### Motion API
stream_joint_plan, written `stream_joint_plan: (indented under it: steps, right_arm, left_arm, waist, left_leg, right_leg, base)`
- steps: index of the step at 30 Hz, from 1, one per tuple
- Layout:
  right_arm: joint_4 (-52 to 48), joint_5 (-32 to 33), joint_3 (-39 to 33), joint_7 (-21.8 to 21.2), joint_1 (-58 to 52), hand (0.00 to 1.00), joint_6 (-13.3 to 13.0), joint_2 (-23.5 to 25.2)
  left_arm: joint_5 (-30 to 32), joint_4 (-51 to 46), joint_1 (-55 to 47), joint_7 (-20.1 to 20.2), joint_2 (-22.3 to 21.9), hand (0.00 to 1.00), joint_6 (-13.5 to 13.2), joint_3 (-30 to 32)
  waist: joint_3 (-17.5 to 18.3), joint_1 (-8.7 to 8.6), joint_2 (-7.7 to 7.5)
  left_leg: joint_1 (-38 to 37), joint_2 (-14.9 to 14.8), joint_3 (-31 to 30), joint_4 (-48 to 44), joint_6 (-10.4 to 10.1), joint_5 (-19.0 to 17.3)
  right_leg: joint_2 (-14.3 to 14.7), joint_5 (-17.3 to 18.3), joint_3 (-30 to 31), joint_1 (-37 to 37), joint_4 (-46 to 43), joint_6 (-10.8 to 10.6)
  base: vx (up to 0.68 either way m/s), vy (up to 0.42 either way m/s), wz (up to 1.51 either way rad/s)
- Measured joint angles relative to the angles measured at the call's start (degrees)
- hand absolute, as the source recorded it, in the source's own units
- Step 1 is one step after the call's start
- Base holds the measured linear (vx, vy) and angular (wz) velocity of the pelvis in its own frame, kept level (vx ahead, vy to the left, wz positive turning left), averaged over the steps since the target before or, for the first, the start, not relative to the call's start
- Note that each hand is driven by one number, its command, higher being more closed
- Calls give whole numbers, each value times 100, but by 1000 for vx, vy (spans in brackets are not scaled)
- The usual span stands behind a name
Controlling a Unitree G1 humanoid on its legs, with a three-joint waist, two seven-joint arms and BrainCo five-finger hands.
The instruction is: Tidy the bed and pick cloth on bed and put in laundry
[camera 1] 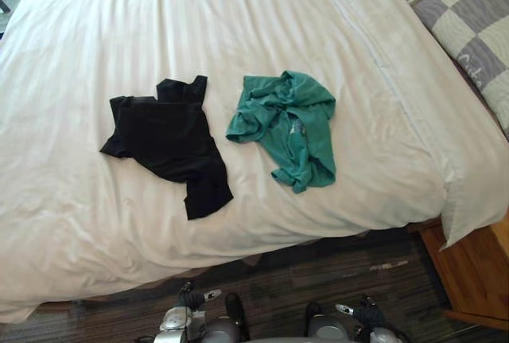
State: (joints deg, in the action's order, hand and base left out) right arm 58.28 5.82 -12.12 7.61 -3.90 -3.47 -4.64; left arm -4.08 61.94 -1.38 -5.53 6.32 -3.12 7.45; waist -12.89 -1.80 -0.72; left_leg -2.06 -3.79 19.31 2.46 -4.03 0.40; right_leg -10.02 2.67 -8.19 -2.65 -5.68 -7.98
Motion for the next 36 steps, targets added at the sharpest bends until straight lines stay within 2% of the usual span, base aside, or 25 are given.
stream_joint_plan:
  steps: [2, 3, 4, 5, 8, 9, 10, 11, 12, 13, 14, 17, 21, 23, 24, 25, 26, 27, 28, 29, 30, 31, 33, 35, 36]
  right_arm:
    - [103, 512, -763, -3, -67, 0, -12, 131]
    - [103, 622, -1040, -7, -114, 0, -18, 148]
    - [102, 862, -1673, -11, -212, 0, -31, 138]
    - [100, 1017, -1985, -11, -264, 0, -44, 119]
    - [-30, 1441, -3525, 3, -603, 0, -66, -307]
    - [-142, 1441, -3698, 8, -670, 0, -67, -397]
    - [-319, 1440, -3845, 17, -755, 0, -67, -551]
    - [-755, 1406, -3941, 91, -795, 0, -76, -821]
    - [-937, 1378, -3962, 122, -810, 0, -94, -942]
    - [-1274, 1268, -3987, 216, -812, 0, -173, -1212]
    - [-1597, 1122, -3986, 267, -756, 0, -237, -1495]
    - [-2495, 606, -3752, 521, -400, 0, -368, -2163]
    - [-3165, 27, -2928, 768, -183, 0, -592, -2739]
    - [-3594, -159, -2470, 874, -95, 0, -637, -2653]
    - [-3956, -366, -2243, 879, -99, 0, -621, -2540]
    - [-4339, -509, -1817, 893, -17, 0, -626, -2529]
    - [-4444, -636, -1510, 843, 86, 0, -649, -2605]
    - [-4446, -658, -1029, 735, 345, 0, -690, -2716]
    - [-4507, -745, -608, 653, 758, 0, -733, -2657]
    - [-4653, -865, -581, 631, 889, 0, -730, -2562]
    - [-4939, -926, -589, 633, 1007, 0, -753, -2553]
    - [-4998, -1055, -589, 634, 1090, 0, -746, -2602]
    - [-4998, -1118, -589, 629, 1161, 0, -713, -2669]
    - [-5042, -1119, -581, 619, 1421, 0, -708, -2772]
    - [-5064, -1119, -579, 616, 1501, 0, -708, -2785]
  left_arm:
    - [-203, 69, -140, -66, 2, 0, -5, 1023]
    - [-280, 64, -181, -72, 1, 0, -16, 1335]
    - [-474, 52, -304, -81, 8, 0, -47, 2040]
    - [-585, 40, -377, -81, 16, 0, -57, 2381]
    - [-887, -3, -839, -74, 164, 0, -70, 4170]
    - [-894, -59, -913, -67, 249, 0, -64, 4449]
    - [-932, -122, -1015, -63, 454, 0, -58, 4761]
    - [-1002, -242, -1169, -53, 978, 0, -58, 5105]
    - [-1009, -343, -1222, -52, 1202, 0, -61, 5183]
    - [-1012, -563, -1277, -48, 1688, 0, -119, 5239]
    - [-1065, -833, -1262, -29, 2122, 0, -197, 5245]
    - [-1359, -1660, -1005, -16, 2863, 0, -425, 5176]
    - [-1448, -2734, -614, -370, 3130, 0, -827, 4506]
    - [-1453, -3386, -579, -631, 3064, 0, -956, 3980]
    - [-1417, -3979, -478, -834, 2954, 0, -925, 3808]
    - [-1398, -4590, -88, -1026, 2989, 0, -916, 3519]
    - [-1378, -4642, 323, -1124, 3212, 0, -969, 3124]
    - [-1242, -4621, 796, -1136, 3673, 0, -922, 2220]
    - [-958, -4965, 1051, -1063, 3845, 0, -869, 1492]
    - [-724, -5381, 1055, -1057, 3678, 0, -833, 1495]
    - [-390, -5989, 1171, -1077, 3066, 0, -878, 1517]
    - [-135, -6162, 1278, -1078, 2781, 0, -923, 1419]
    - [394, -5788, 1583, -1072, 2737, 0, -818, 1099]
    - [679, -5402, 2035, -1079, 2737, 0, -586, 921]
    - [735, -5373, 2156, -1082, 2738, 0, -569, 873]
  waist:
    - [2, 54, -2]
    - [5, 81, 1]
    - [15, 123, 18]
    - [35, 127, 29]
    - [315, 114, 133]
    - [353, 119, 133]
    - [415, 121, 117]
    - [504, 119, 51]
    - [565, 116, 29]
    - [704, 117, -27]
    - [823, 119, -64]
    - [914, 111, -133]
    - [1071, 123, -130]
    - [1079, 127, -131]
    - [1034, 115, -43]
    - [1077, 96, -134]
    - [1077, 89, -126]
    - [1082, 130, -105]
    - [1092, 31, -33]
    - [1056, -86, 27]
    - [960, -162, 152]
    - [888, -225, 205]
    - [814, -297, 234]
    - [684, -378, 310]
    - [642, -383, 315]
  left_leg:
    - [-83, 20, -43, 99, 21, 17]
    - [-114, 28, -49, 115, 21, 18]
    - [-208, 38, -73, 166, 21, 18]
    - [-236, 44, -95, 180, 21, 18]
    - [-253, 74, -202, 304, 62, 47]
    - [-247, 81, -211, 325, 62, 47]
    - [-232, 86, -228, 335, 62, 47]
    - [-205, 88, -273, 339, 61, 46]
    - [-167, 87, -284, 340, 58, 43]
    - [-113, 96, -350, 341, 57, 45]
    - [-53, 102, -384, 341, 32, 64]
    - [30, 139, -503, 342, -6, 136]
    - [204, 145, -567, 345, -3, 265]
    - [210, 121, -573, 344, -2, 301]
    - [201, 78, -526, 329, -15, 325]
    - [206, 68, -490, 317, -20, 330]
    - [197, 63, -466, 331, -24, 333]
    - [188, 49, -376, 337, -35, 345]
    - [243, 42, -271, 306, -22, 364]
    - [274, 46, -263, 302, -17, 367]
    - [334, 51, -198, 301, 38, 405]
    - [343, 69, -159, 302, 46, 411]
    - [350, 56, -62, 302, 45, 411]
    - [518, -43, 112, 301, 40, 418]
    - [573, -58, 141, 300, 48, 437]
  right_leg:
    - [5, 0, -113, -135, 126, 0]
    - [3, 0, -140, -190, 171, 0]
    - [10, 0, -145, -299, 239, 1]
    - [10, 0, -162, -361, 277, 1]
    - [26, 5, -341, -432, 324, 9]
    - [26, 8, -380, -441, 339, 15]
    - [27, 31, -447, -457, 366, 53]
    - [19, 105, -524, -514, 406, 158]
    - [21, 131, -556, -505, 413, 184]
    - [23, 179, -592, -508, 461, 242]
    - [23, 204, -606, -495, 506, 253]
    - [-1, 349, -702, -490, 510, 245]
    - [25, 431, -772, -301, 464, 184]
    - [53, 430, -768, -295, 455, 182]
    - [58, 425, -718, -223, 444, 181]
    - [83, 416, -662, -187, 414, 166]
    - [83, 416, -619, -173, 398, 166]
    - [87, 416, -495, -125, 329, 166]
    - [73, 399, -372, 29, 246, 155]
    - [59, 356, -334, 91, 253, 164]
    - [24, 248, -260, 165, 288, 133]
    - [-1, 212, -232, 214, 290, 119]
    - [4, 177, -84, 300, 316, 119]
    - [100, 25, 82, 564, 349, 190]
    - [106, -11, 105, 640, 357, 197]
  base:
    - [40, -14, 12]
    - [35, -35, 12]
    - [36, -38, 9]
    - [34, -41, 14]
    - [22, -43, 23]
    - [1, -35, 11]
    - [-28, -81, 13]
    - [-53, -89, 14]
    - [-60, -110, 19]
    - [-46, -71, 17]
    - [-40, -84, 17]
    - [-67, -80, 20]
    - [-31, -45, 14]
    - [28, -41, 3]
    - [30, -26, -13]
    - [22, -23, -16]
    - [-7, -6, -34]
    - [-21, 7, -45]
    - [-13, 20, -48]
    - [10, 41, -38]
    - [2, 54, -30]
    - [-1, 54, -39]
    - [-7, 18, -39]
    - [-36, -11, -43]
    - [-64, -10, -35]
